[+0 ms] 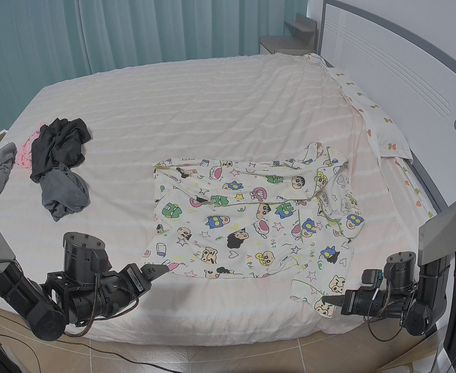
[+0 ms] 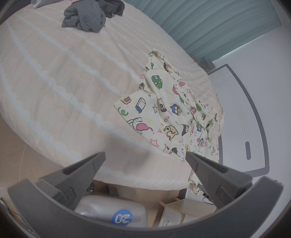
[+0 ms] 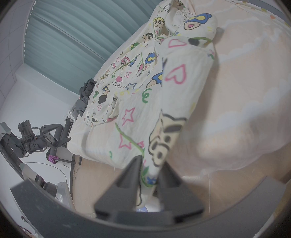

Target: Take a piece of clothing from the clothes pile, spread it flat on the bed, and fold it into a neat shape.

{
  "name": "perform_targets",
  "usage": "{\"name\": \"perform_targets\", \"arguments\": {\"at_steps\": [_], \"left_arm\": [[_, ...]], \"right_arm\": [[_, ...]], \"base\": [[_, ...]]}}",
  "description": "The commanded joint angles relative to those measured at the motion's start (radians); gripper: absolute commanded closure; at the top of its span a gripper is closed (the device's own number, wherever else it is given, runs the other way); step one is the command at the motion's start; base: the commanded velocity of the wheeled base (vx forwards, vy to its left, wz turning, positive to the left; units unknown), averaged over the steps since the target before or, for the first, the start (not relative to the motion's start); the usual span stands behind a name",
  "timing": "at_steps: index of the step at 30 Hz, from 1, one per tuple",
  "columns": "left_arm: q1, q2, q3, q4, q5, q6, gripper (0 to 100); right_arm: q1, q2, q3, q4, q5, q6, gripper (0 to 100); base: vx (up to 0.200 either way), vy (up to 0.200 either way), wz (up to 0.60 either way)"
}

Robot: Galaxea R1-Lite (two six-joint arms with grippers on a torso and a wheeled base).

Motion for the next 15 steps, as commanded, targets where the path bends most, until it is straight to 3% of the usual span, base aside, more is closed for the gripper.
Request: {"name": "perform_targets", "arguments": {"at_steps": [1, 7, 9, 10, 12, 15], "left_arm": [[-0.001, 0.018, 0.007, -0.002, 0.001, 0.002, 0], [0.0, 0.038, 0.009, -0.005, 0.027, 0.008, 0], [-0.001, 0.058, 0.009, -0.028, 0.061, 0.008, 0], [-0.001, 0.058, 0.009, -0.028, 0.061, 0.008, 0], [0.0, 0.098, 0.012, -0.083, 0.077, 0.009, 0], [0.005, 0.115, 0.002, -0.084, 0.092, 0.009, 0]], "right_arm": [[-0.017, -0.046, 0.055, -0.017, -0.007, 0.0, 100], [-0.105, -0.096, 0.113, -0.017, 0.031, 0.0, 100], [-0.192, -0.119, 0.113, -0.017, 0.09, 0.001, 100], [-0.192, -0.119, 0.113, -0.017, 0.09, 0.001, 100], [-0.321, -0.143, 0.113, -0.012, 0.195, 0.006, 100], [-0.358, -0.149, 0.113, -0.008, 0.215, 0.007, 100]], "base": [[0.0, 0.0, 0.0], [0.0, 0.0, 0.0], [0.0, 0.0, 0.0], [0.0, 0.0, 0.0], [0.0, 0.0, 0.0], [0.0, 0.0, 0.0]]}}
